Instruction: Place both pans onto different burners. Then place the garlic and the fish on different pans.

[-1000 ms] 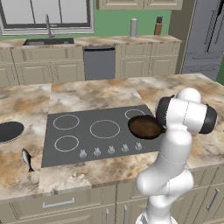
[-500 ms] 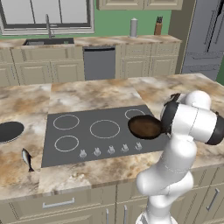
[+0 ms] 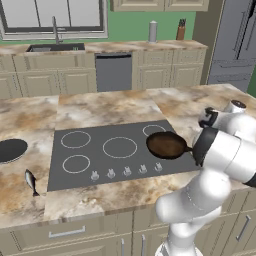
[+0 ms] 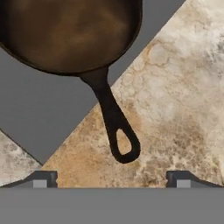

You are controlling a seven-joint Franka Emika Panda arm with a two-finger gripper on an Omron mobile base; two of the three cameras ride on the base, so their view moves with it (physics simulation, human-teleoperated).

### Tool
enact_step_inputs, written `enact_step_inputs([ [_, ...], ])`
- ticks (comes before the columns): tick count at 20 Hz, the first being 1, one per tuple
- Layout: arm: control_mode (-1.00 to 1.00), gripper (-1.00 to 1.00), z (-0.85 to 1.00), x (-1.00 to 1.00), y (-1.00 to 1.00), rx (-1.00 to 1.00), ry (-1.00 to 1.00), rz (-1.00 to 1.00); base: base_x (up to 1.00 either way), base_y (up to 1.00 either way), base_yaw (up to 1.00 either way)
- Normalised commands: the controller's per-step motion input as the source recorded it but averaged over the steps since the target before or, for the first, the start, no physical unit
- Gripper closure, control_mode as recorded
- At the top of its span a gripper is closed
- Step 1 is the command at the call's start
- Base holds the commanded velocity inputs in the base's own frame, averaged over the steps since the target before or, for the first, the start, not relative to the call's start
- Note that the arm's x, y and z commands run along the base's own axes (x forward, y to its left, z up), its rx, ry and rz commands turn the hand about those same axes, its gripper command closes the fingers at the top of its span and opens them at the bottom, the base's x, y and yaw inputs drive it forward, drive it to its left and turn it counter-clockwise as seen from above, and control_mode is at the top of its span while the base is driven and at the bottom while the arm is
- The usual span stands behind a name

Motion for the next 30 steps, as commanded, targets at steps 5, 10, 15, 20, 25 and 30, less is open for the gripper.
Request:
enact_step_inputs([
  [5,-1.0,-1.0,0.0,-0.57,-0.58,0.0,0.0,-0.36,0.0,0.0,0.0],
  [10,-1.0,-1.0,0.0,-0.44,-0.52,0.0,0.0,-0.36,0.0,0.0,0.0],
  [15,-1.0,-1.0,0.0,-0.31,-0.41,0.0,0.0,-0.4,0.0,0.0,0.0],
  [20,-1.0,-1.0,0.0,-0.1,-0.28,0.0,0.0,-0.43,0.0,0.0,0.0],
  [25,-1.0,-1.0,0.02,0.0,-0.2,0.0,0.0,-0.38,0.0,0.0,0.0],
  [30,-1.0,-1.0,0.03,0.0,-0.39,0.0,0.0,-0.19,0.0,0.0,0.0],
])
